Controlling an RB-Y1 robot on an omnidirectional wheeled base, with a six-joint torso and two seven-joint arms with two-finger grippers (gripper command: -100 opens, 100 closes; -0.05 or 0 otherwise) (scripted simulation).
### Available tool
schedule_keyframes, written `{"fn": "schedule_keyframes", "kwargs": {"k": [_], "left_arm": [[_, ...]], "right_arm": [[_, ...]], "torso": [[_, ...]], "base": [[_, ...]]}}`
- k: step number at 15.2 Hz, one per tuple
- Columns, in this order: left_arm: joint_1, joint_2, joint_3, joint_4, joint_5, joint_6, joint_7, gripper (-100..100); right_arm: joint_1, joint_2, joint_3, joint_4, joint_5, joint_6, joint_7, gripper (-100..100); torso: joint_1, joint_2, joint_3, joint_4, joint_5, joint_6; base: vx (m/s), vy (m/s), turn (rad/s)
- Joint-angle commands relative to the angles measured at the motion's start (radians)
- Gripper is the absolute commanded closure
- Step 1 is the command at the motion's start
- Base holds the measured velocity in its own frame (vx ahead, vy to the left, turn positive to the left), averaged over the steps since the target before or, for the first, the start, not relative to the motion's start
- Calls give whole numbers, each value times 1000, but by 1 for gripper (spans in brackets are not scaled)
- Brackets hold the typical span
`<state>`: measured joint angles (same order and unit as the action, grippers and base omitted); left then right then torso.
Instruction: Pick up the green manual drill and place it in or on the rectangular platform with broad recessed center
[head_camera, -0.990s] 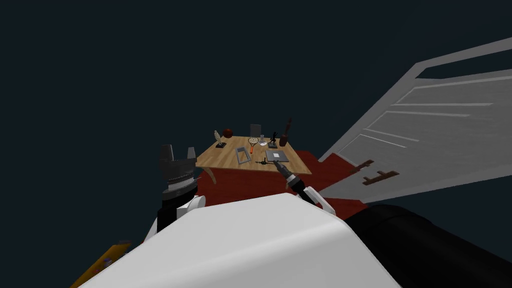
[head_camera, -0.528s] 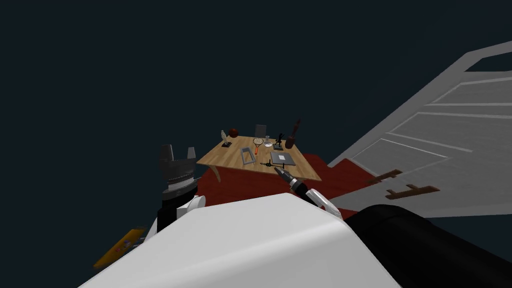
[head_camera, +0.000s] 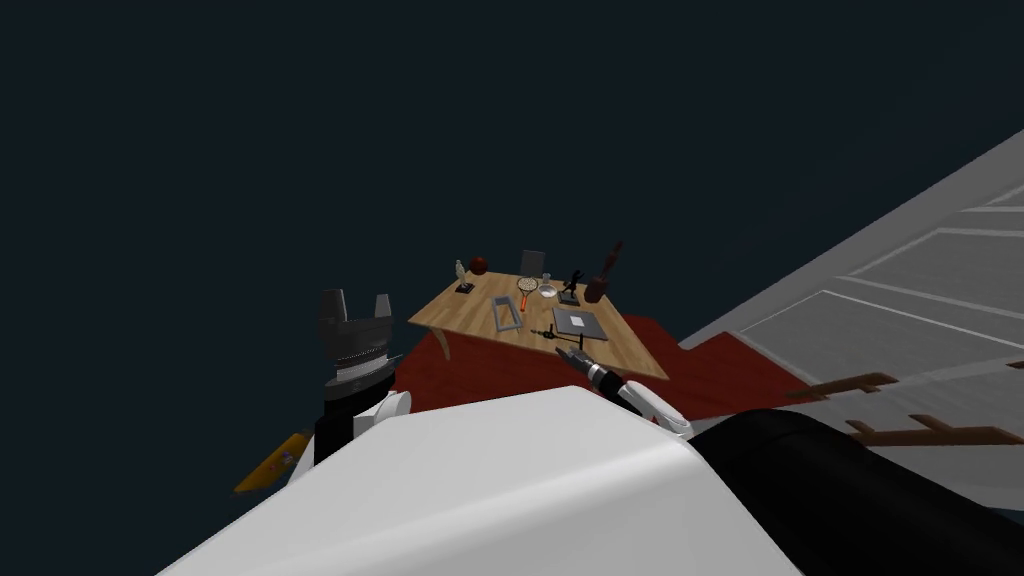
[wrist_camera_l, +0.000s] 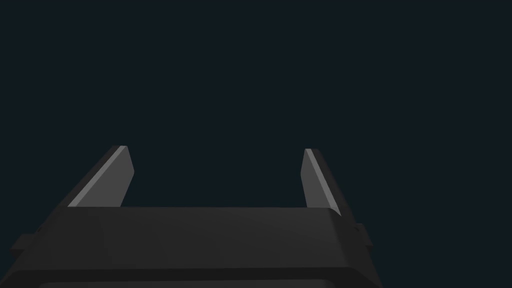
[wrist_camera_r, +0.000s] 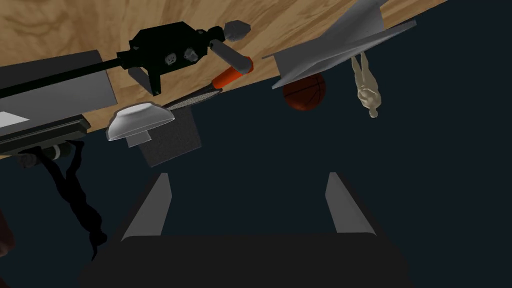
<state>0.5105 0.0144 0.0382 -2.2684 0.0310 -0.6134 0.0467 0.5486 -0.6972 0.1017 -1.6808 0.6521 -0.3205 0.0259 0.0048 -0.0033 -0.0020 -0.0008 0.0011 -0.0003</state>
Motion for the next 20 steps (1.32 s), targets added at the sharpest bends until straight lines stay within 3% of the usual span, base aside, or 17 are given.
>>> {"fn": "schedule_keyframes", "kwargs": {"k": [1, 10, 12, 14, 15, 18, 20], "left_arm": [[0, 0, 0, 0, 0, 0, 0, 0], [0, 0, 0, 0, 0, 0, 0, 0], [0, 0, 0, 0, 0, 0, 0, 0], [0, 0, 0, 0, 0, 0, 0, 0], [0, 0, 0, 0, 0, 0, 0, 0], [0, 0, 0, 0, 0, 0, 0, 0], [0, 0, 0, 0, 0, 0, 0, 0]], "right_arm": [[-10, -9, 6, 35, 13, 3, 5, -100], [-28, -140, 63, 236, 160, 57, 34, -100], [-33, -162, 74, 277, 186, 66, 39, -100], [-33, -162, 74, 284, 186, 66, 39, -100], [-39, -182, 85, 319, 211, 75, 44, -100], [-44, -201, 96, 358, 234, 83, 49, -100], [-57, -233, 117, 421, 275, 97, 56, -100]], "torso": [[0, 0, 0, 0, 0, 0], [1, 0, 0, 0, 0, 0], [0, 0, 0, 0, 0, 0], [0, 0, 0, 0, 0, 0], [0, 1, 0, 0, 0, 0], [1, 1, 0, 0, 0, 0], [0, 0, 0, 0, 0, 0]], "base": [[33, 40, 45], [57, 54, 179], [51, 51, 175], [47, 43, 97], [39, 43, 142], [47, 49, 168], [69, 56, 221]]}}
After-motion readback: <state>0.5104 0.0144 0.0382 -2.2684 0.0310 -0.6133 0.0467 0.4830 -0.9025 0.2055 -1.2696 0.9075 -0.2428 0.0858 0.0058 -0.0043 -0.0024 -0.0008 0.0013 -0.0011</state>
